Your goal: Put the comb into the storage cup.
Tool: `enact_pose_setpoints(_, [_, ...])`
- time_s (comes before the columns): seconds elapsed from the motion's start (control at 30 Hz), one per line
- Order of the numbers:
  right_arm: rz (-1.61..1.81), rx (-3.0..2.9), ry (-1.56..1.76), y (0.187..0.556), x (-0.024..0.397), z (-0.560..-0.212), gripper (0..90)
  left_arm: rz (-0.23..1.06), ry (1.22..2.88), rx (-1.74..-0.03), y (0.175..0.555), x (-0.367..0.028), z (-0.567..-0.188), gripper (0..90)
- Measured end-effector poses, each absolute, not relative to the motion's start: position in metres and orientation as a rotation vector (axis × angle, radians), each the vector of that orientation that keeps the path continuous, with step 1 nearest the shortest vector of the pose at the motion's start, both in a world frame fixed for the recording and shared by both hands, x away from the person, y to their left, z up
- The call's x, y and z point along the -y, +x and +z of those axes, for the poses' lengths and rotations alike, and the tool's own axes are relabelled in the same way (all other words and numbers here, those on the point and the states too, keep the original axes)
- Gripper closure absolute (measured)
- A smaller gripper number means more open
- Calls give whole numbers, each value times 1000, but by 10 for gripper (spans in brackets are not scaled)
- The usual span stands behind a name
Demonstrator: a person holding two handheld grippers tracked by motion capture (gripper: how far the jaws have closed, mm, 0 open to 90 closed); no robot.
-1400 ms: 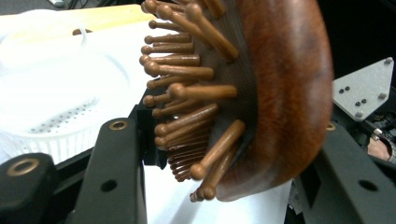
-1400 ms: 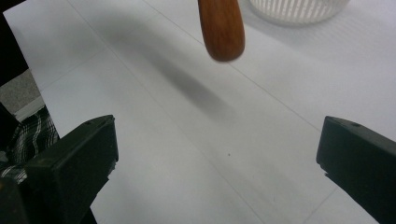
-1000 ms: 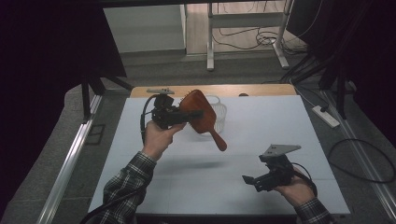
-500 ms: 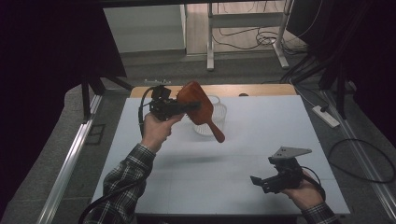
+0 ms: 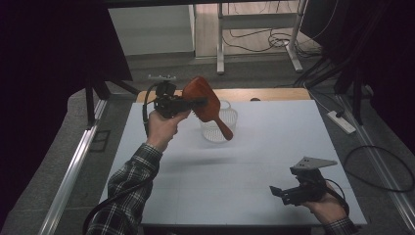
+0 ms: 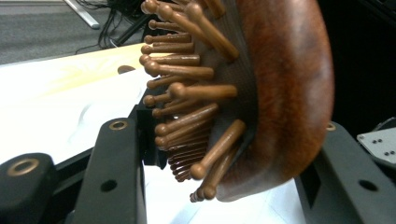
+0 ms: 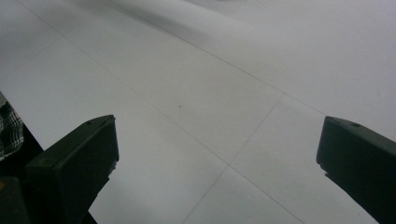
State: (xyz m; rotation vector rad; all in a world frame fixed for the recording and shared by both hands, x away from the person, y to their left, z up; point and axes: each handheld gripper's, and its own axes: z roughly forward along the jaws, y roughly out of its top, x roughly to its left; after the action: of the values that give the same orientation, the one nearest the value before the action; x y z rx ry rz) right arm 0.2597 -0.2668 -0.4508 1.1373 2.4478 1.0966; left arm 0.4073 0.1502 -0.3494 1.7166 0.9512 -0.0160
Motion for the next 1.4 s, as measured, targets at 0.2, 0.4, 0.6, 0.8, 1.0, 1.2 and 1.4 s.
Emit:
enact_pose_setpoints(0.2, [1084,-2430,1166,256,274,-451,0,-6,1702,-965,413,-152,-348,514])
enact_pose_setpoints(0.4, [1072,-2425,1192,253,281,-453,0,15,1687,-981,417,-155,-347,513])
enact_pose_setpoints(0.6, [1060,-2414,1214,248,288,-454,0,39,1670,-1005,422,-160,-347,514])
enact_pose_setpoints(0.8, [1046,-2398,1229,244,293,-454,0,53,1647,-1016,426,-165,-345,514])
enact_pose_setpoints(1.0, [991,-2412,1240,239,297,-458,0,67,1637,-1028,429,-167,-345,513])
enact_pose_setpoints(1.2, [975,-2392,1259,234,301,-457,0,78,1623,-1043,432,-169,-348,513])
enact_pose_setpoints(1.4, [972,-2365,1278,231,305,-455,0,95,1620,-1058,436,-169,-350,514])
